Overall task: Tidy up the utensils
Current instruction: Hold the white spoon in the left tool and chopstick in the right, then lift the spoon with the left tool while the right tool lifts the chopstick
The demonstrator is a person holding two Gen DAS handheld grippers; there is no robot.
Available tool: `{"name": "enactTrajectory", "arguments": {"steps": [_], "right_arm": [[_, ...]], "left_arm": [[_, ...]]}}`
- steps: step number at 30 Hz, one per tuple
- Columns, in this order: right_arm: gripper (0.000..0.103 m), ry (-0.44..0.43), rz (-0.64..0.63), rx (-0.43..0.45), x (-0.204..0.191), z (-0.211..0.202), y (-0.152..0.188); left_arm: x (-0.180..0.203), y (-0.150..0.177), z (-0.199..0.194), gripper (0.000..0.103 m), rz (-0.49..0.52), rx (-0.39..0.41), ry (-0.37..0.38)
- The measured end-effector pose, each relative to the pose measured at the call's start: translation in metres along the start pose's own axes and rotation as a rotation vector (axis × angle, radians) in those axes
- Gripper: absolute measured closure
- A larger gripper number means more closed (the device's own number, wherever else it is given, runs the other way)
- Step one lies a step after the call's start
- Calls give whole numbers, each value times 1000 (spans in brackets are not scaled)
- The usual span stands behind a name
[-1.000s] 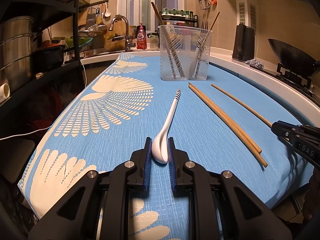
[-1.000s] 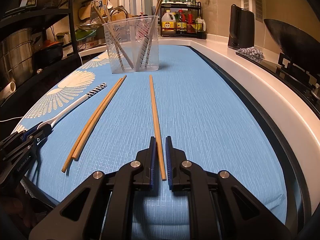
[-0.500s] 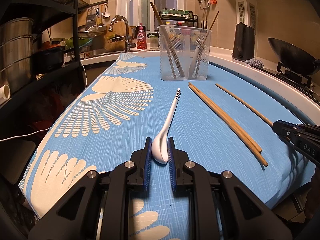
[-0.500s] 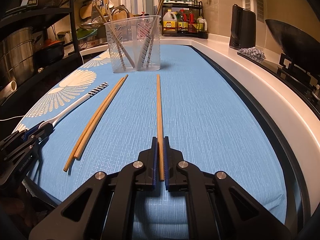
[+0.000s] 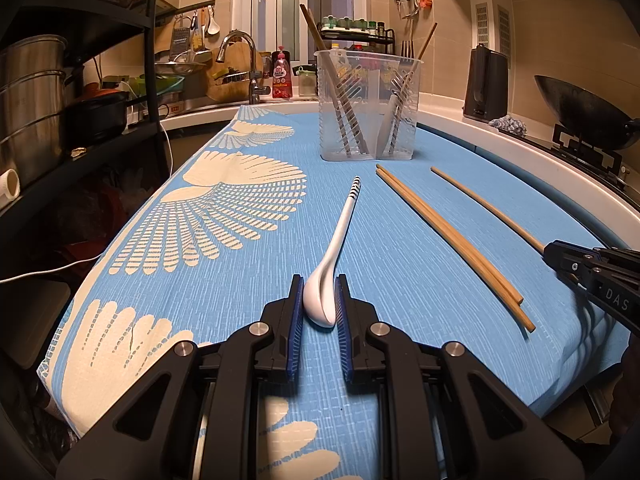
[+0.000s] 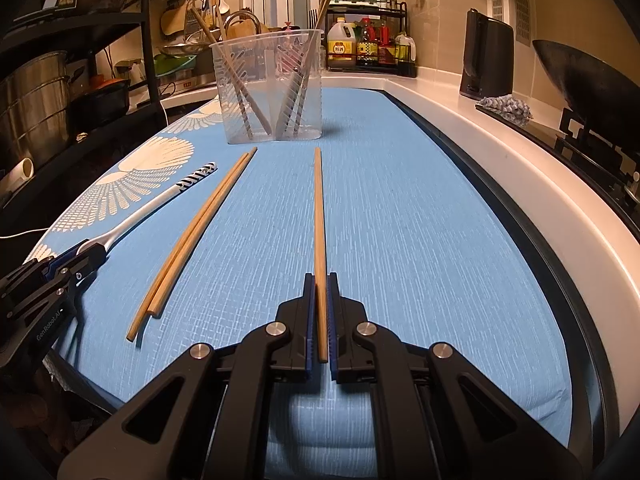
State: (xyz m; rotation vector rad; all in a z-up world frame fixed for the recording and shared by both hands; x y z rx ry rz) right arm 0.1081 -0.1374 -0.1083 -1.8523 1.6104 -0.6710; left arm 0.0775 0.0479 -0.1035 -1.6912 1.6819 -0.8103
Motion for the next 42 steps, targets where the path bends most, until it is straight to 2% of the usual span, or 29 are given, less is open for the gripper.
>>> {"name": "enactTrajectory", "arguments": {"steps": [13, 15, 29, 42], "right_arm": [[98, -5, -3, 0, -3, -5, -2], [98, -10, 9, 25, -2, -13, -7], [98, -1, -1, 191, 5, -68, -56], [98, 6, -32, 302, 3, -102, -108]], "left_arm": [[1, 0, -2, 88, 7, 5, -4], [2, -3, -8, 92, 22, 28, -15], [-7, -43, -44, 92, 66, 160, -42], [0, -104, -77, 91, 124, 284, -21]]}}
Point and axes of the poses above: each gripper's, at about its wrist camera, not at the fingertips, and z roughly the way its jaws point, x to its right, y to its underside, the point moved 8 cm from there along z, roughly the way its jaws point, and after that the axes turned 8 degrees about -x, right-handed, at the moved point
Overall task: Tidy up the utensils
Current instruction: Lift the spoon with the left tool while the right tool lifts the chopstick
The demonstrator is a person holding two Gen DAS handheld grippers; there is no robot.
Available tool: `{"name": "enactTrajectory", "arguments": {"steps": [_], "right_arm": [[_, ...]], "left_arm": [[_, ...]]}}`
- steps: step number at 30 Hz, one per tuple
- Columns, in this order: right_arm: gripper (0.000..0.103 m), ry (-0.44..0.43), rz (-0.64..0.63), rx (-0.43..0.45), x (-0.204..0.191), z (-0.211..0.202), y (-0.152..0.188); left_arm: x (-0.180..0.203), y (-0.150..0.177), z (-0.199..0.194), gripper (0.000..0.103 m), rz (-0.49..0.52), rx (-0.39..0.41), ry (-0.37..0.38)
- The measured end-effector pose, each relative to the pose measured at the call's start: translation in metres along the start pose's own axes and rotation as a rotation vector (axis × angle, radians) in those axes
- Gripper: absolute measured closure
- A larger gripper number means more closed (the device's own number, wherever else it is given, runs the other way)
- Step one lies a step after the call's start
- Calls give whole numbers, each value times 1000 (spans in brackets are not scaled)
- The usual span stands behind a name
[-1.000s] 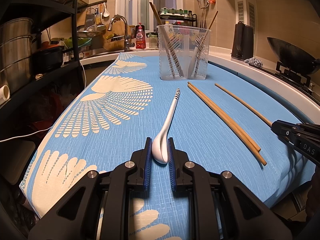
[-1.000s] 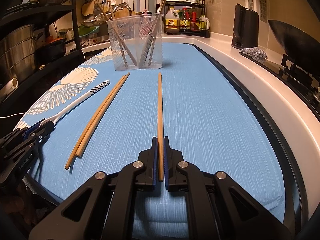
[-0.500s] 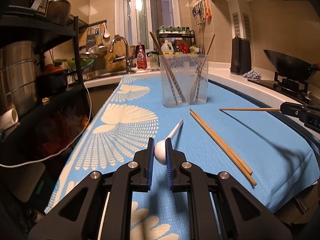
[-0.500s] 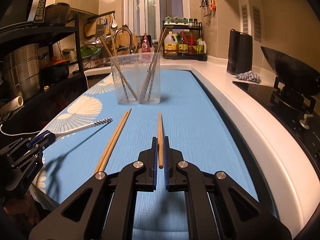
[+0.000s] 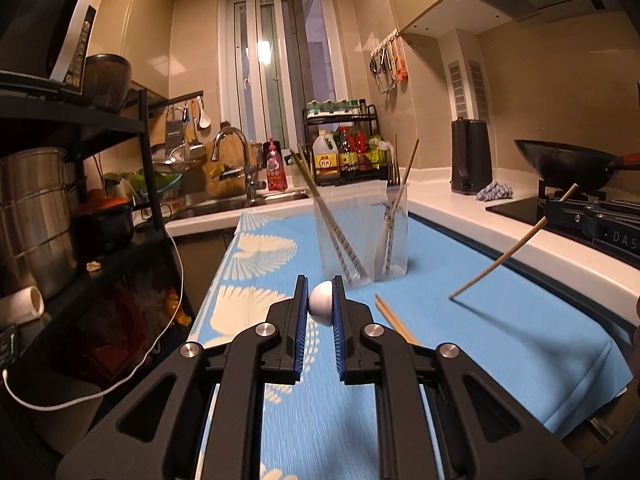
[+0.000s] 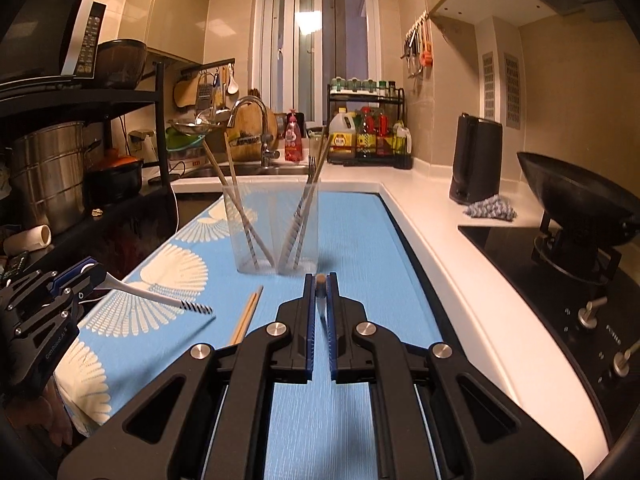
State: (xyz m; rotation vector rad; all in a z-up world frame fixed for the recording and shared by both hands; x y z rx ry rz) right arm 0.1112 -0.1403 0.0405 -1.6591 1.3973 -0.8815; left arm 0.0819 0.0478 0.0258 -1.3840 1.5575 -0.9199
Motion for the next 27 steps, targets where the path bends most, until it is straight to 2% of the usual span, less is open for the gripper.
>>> {"name": "enactTrajectory", "arguments": {"steps": [10, 15, 22, 27], "right_arm": [[98, -2, -27, 45, -8, -1, -44], [98, -18, -31, 28, -10, 4, -61], [98, -50, -18, 26, -8, 12, -93], [98, -70, -23, 56, -9, 17, -131]], "left_arm": [[-4, -50, 5, 91, 4, 3, 48], [-6, -77, 17, 91, 8, -76, 114], [-20, -116, 37, 91, -9, -186, 154], [-25, -151, 47, 91, -5, -209, 159]]}}
Point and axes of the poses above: each gripper's, at about its wrist camera, not at the fingertips, and z roughly the way its jaws point, x to its right, y to its underside, the point moved 8 cm from there along z, roughly the way its jaws point, and after that the axes turned 8 degrees about -x, right-handed, at the moved point
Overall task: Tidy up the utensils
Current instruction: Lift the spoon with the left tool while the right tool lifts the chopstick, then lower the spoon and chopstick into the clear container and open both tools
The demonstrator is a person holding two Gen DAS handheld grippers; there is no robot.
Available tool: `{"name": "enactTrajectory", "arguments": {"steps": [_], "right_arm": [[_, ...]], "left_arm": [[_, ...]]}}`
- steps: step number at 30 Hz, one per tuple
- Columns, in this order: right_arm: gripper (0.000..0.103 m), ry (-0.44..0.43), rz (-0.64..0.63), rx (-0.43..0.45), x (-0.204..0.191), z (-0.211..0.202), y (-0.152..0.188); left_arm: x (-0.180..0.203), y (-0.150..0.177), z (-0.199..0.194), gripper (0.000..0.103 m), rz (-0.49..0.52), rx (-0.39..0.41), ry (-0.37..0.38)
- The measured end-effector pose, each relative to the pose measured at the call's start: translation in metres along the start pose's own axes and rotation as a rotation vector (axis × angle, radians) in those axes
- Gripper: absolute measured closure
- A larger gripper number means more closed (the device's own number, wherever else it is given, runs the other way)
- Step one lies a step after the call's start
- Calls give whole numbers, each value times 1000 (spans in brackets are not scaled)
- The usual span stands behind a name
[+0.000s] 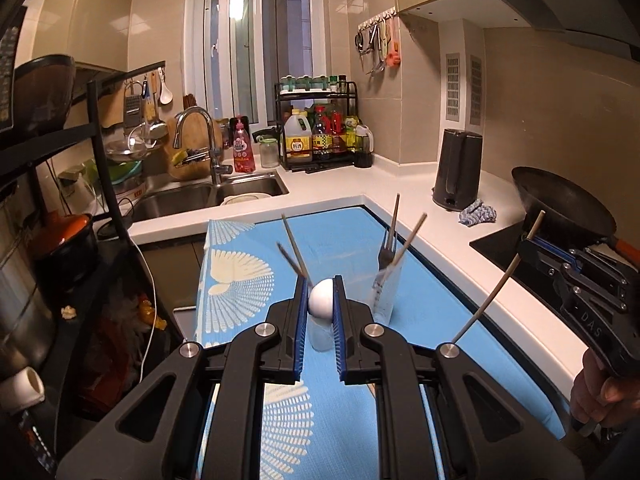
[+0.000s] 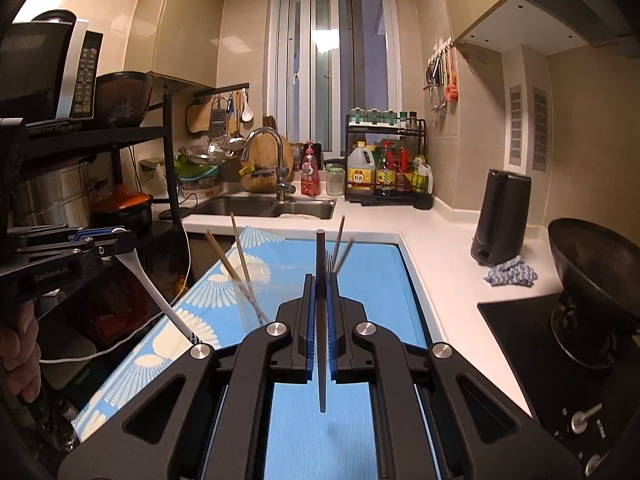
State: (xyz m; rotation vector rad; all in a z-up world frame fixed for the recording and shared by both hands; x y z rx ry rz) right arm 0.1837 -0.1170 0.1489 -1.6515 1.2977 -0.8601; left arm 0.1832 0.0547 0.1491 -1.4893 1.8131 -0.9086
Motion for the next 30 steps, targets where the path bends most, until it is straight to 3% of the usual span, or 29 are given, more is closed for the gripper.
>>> {"name": "enactTrajectory", "arguments": {"steps": [8, 12, 19, 30], "right_arm": [[98, -23, -40, 127, -16, 15, -89], [98, -37, -16, 141, -19, 44, -111], [98, -65, 13, 17, -21, 121, -94], [98, -74, -11, -136, -28, 185, -51]], "left_arm": [[-10, -72, 7, 91, -28, 62, 4], [-13, -87, 34, 91, -43, 40, 12], [-9, -78, 101, 91, 20, -85, 29], [-1, -38, 158, 91, 70, -250, 88]]}}
Point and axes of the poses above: each gripper's, at about its wrist camera, not at the fingertips, and z roughly the way its jaws point, x to its right, y to its underside, the point moved 8 cm from there along z, roughly the way its jaws point, and after that the axes turned 8 degrees about -x, right-handed, at the moved point
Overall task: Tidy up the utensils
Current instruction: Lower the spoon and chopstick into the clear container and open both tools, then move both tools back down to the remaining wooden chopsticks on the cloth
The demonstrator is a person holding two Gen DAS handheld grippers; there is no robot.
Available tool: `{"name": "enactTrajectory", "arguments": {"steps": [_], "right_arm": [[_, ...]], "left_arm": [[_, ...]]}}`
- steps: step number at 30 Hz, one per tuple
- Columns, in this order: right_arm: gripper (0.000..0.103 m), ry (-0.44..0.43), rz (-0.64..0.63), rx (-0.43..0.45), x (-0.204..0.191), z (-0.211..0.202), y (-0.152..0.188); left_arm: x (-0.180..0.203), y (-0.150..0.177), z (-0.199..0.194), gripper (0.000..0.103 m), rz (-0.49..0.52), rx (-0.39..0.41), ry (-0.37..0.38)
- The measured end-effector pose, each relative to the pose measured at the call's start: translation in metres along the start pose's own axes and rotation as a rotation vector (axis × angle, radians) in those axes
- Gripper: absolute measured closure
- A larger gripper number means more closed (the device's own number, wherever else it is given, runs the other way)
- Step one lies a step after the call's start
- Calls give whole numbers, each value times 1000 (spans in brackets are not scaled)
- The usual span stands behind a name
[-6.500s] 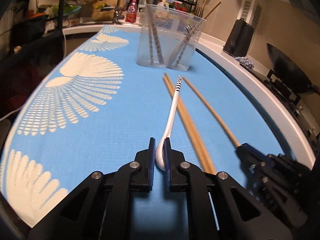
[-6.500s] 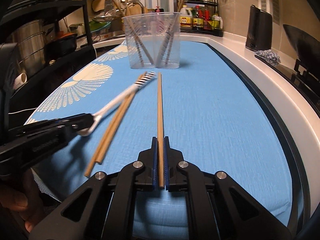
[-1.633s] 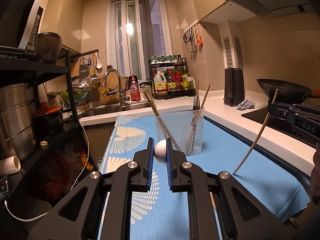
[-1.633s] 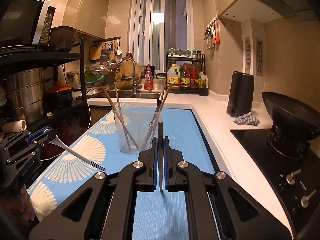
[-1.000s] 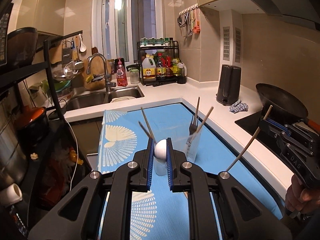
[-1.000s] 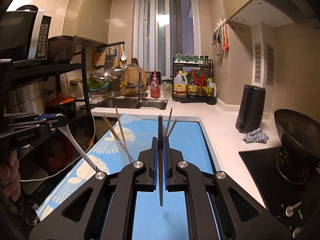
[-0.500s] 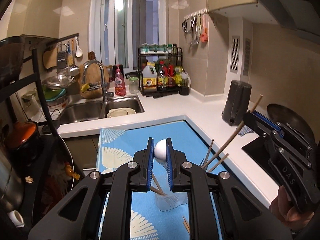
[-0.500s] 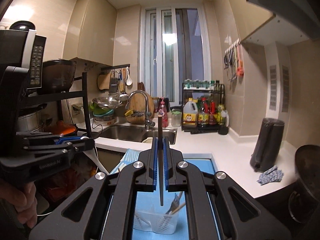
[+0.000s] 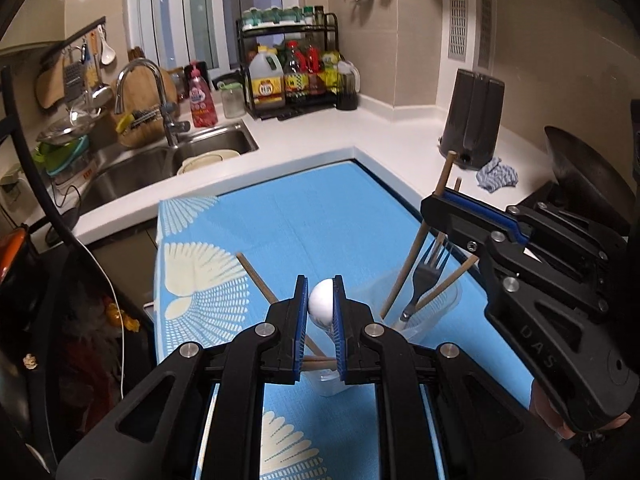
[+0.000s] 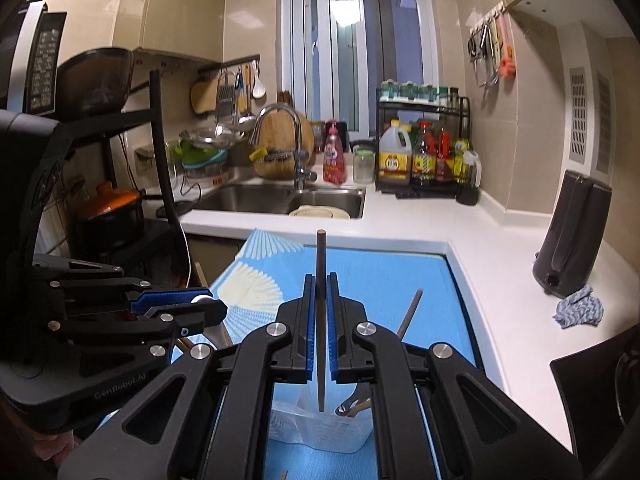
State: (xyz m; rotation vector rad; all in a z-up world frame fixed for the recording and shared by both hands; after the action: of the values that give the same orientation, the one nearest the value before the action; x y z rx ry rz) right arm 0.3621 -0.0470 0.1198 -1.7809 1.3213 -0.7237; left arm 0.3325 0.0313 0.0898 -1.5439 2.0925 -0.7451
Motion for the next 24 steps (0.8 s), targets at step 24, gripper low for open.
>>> {"name": "enactTrajectory", "arguments": {"steps": [24], "right_arm": [[81, 67, 13, 144, 13, -111, -8]], "left_arm": [[22, 6, -76, 65, -12, 135, -25]]}}
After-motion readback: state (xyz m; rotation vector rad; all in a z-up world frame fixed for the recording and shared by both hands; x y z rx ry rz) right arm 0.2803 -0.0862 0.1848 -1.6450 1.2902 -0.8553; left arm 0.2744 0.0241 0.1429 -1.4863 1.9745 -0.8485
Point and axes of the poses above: each gripper's, at about its wrist camera, not at the fingertips, and z roughly the way its jaws point, x to its right, y to its underside, the point moved 8 cm from there along z, roughly the way its jaws point, and after that the axes turned 8 degrees about -x, right-handed, at the moved point
